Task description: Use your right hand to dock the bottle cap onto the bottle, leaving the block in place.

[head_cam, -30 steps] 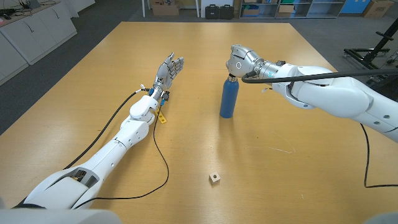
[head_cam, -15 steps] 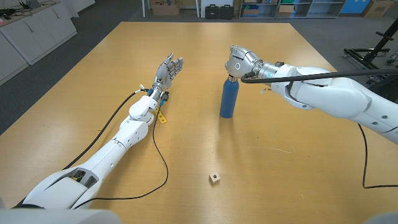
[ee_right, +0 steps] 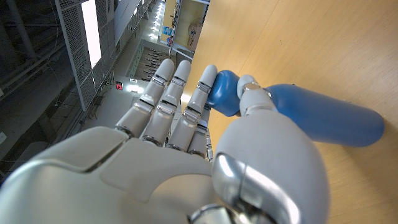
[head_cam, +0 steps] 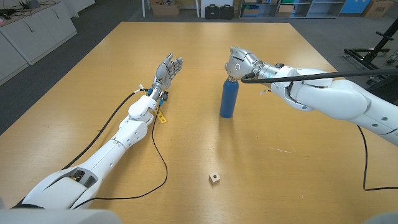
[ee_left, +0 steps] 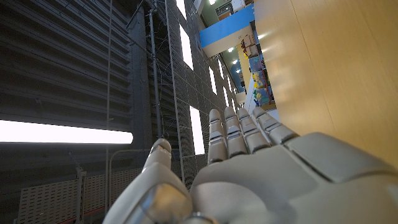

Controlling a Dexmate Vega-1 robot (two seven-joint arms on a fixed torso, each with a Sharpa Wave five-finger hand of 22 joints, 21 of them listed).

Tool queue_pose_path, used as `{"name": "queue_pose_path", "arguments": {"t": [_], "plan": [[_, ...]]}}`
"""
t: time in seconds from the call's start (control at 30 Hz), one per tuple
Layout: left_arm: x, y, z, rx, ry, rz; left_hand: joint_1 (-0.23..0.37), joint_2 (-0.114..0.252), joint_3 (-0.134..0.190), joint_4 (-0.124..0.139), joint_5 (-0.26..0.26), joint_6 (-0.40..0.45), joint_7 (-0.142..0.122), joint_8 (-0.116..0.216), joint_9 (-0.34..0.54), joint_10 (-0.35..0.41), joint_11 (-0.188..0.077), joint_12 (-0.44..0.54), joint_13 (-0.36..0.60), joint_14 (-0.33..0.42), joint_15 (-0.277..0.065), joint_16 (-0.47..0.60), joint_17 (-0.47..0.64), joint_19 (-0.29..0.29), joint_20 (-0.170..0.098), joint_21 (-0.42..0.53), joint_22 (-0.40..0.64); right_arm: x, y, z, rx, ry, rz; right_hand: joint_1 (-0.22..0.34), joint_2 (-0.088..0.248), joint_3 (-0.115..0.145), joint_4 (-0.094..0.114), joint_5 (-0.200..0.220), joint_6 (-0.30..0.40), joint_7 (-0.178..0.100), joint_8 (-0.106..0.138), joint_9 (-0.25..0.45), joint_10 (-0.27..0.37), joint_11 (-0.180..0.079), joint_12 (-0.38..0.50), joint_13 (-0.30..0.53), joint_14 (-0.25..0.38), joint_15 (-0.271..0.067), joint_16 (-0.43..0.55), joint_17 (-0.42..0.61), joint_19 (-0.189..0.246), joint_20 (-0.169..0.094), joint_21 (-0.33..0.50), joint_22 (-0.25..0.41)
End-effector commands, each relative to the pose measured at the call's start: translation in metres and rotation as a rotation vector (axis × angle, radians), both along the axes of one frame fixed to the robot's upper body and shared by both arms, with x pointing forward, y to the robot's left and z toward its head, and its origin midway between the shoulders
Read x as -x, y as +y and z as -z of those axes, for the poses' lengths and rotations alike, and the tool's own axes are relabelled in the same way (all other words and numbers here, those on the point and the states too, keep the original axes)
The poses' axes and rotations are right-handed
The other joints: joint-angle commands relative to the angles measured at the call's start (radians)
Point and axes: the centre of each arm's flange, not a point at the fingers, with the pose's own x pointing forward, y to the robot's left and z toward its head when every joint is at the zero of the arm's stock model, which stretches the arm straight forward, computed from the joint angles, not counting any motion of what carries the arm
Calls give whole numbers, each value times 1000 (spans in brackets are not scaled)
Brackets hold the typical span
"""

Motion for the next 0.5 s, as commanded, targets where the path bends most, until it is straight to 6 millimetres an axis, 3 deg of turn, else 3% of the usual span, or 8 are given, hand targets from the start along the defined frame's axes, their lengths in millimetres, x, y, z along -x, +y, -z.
{"name": "queue_pose_path", "arguments": {"t": [0.03,0.5], "plan": [[-2,-1,-1,0,-1,7,1,3,8,-1,-1,8,-1,-3,5,9,2,-1,3,6,-21,-4,3,6,-26,-4,3,3,1,0,12,1,-8,123,114,5,5,3,257,-175,105,4,12,-2,-1,5,10,-130,-4,5,-4,-134,4,3],[-1,2,3,6,2,4,1,3,8,-2,-1,9,0,-4,5,10,2,-1,3,6,-20,-5,3,5,-26,-5,3,-5,5,1,9,20,-7,120,107,4,5,2,253,-175,110,3,15,-3,-7,9,11,-128,-11,8,-9,-134,5,2]]}}
